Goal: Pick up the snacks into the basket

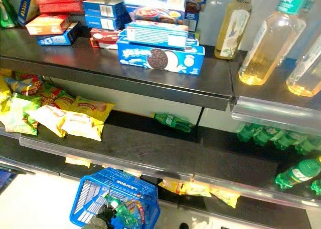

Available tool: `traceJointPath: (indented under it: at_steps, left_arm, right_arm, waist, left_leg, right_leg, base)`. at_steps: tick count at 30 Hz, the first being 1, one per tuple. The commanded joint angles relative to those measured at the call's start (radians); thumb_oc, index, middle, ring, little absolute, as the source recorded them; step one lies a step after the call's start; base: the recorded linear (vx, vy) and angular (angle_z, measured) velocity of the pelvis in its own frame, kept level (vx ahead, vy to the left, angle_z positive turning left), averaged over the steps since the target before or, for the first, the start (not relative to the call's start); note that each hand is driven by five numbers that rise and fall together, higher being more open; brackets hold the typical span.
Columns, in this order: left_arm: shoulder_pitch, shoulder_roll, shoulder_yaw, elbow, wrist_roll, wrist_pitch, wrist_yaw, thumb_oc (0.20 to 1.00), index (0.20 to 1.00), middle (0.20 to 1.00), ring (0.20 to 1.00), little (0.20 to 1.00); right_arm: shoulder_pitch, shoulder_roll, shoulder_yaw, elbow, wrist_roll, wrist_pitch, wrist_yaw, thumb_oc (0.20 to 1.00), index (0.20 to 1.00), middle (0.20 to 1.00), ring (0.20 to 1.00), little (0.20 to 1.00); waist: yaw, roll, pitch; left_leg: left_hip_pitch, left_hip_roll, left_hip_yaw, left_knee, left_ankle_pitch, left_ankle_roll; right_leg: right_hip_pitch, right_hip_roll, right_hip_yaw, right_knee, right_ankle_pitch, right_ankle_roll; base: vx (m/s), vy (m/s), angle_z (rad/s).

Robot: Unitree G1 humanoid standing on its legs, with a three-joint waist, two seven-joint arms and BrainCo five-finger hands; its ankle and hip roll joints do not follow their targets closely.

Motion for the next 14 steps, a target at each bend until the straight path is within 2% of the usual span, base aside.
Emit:
traceJointPath:
  at_steps: [1,2,3,4,5,7,8,14]
  left_arm:
    - [-0.012,-0.002,0.019,0.045,-0.039,0.014,-0.006,0.200,0.200,0.200,0.200,0.200]
    - [-0.004,-0.007,0.034,0.051,-0.063,0.012,-0.009,0.200,0.200,0.200,0.200,0.200]
    - [-0.001,-0.011,0.048,0.049,-0.086,0.012,-0.011,0.200,0.200,0.200,0.200,0.200]
    - [-0.001,-0.011,0.048,0.049,-0.086,0.013,-0.011,0.200,0.200,0.200,0.200,0.200]
    - [0.003,-0.009,0.060,0.052,-0.110,0.008,-0.029,0.200,0.200,0.200,0.200,0.200]
    - [0.001,-0.009,0.063,0.056,-0.120,0.008,-0.034,0.200,0.200,0.200,0.200,0.200]
    - [0.007,-0.013,0.068,0.061,-0.132,0.008,-0.039,0.200,0.200,0.200,0.200,0.200]
    - [0.019,-0.013,0.099,0.079,-0.175,0.007,-0.053,0.200,0.200,0.200,0.200,0.200]
  right_arm:
    - [-0.041,-0.027,-0.005,0.048,-0.020,-0.001,-0.006,1.000,1.000,1.000,1.000,1.000]
    - [-0.031,-0.035,-0.019,0.059,-0.018,0.003,-0.007,1.000,1.000,1.000,1.000,1.000]
    - [-0.024,-0.039,-0.030,0.064,-0.014,0.003,-0.005,1.000,1.000,1.000,1.000,1.000]
    - [-0.024,-0.039,-0.030,0.064,-0.015,0.003,-0.005,1.000,1.000,1.000,1.000,1.000]
    - [-0.018,-0.043,-0.043,0.073,-0.007,0.007,0.000,1.000,1.000,1.000,1.000,1.000]
    - [-0.014,-0.045,-0.049,0.075,-0.003,0.008,0.001,1.000,1.000,1.000,1.000,1.000]
    - [-0.004,-0.046,-0.057,0.076,0.005,0.008,0.004,1.000,1.000,1.000,1.000,1.000]
    - [-0.001,-0.024,-0.051,0.085,-0.002,0.012,0.018,1.000,1.000,1.000,1.000,1.000]
  waist:
    - [0.028,-0.035,0.058]
    - [0.023,-0.041,0.053]
    - [0.014,-0.049,0.050]
    - [0.014,-0.049,0.048]
    - [-0.002,-0.050,0.029]
    - [-0.009,-0.045,0.018]
    - [-0.019,-0.027,0.000]
    - [-0.024,-0.025,-0.030]
  left_leg:
    - [-0.128,-0.135,-0.057,-0.044,0.122,0.055]
    - [-0.121,-0.141,-0.064,-0.020,0.099,0.059]
    - [-0.108,-0.159,-0.079,0.037,0.040,0.070]
    - [-0.112,-0.159,-0.080,0.039,0.041,0.070]
    - [-0.069,-0.164,-0.072,0.043,-0.015,0.082]
    - [-0.042,-0.160,-0.068,0.027,-0.026,0.082]
    - [0.000,-0.151,-0.065,-0.053,-0.005,0.078]
    - [0.033,-0.166,-0.057,-0.086,-0.026,0.086]
  right_leg:
    - [0.073,0.049,0.017,0.034,-0.093,0.014]
    - [0.061,0.041,0.014,0.035,-0.082,0.014]
    - [0.056,0.026,0.011,0.034,-0.075,0.014]
    - [0.053,0.026,0.010,0.034,-0.073,0.014]
    - [0.043,0.017,0.003,0.035,-0.066,0.014]
    - [0.039,0.016,0.002,0.035,-0.067,0.017]
    - [0.035,0.025,-0.003,0.037,-0.070,0.023]
    - [0.069,-0.008,-0.021,0.019,-0.062,0.037]
  base:
    - [-0.23,-0.027,0.23]
    - [-0.19,-0.004,0.32]
    - [-0.12,0.006,0.22]
    - [-0.11,0.037,0.15]
    - [-0.06,0.071,-0.05]
    - [-0.02,0.089,-0.15]
    - [0.05,0.118,-0.06]
    - [0.05,0.099,0.09]
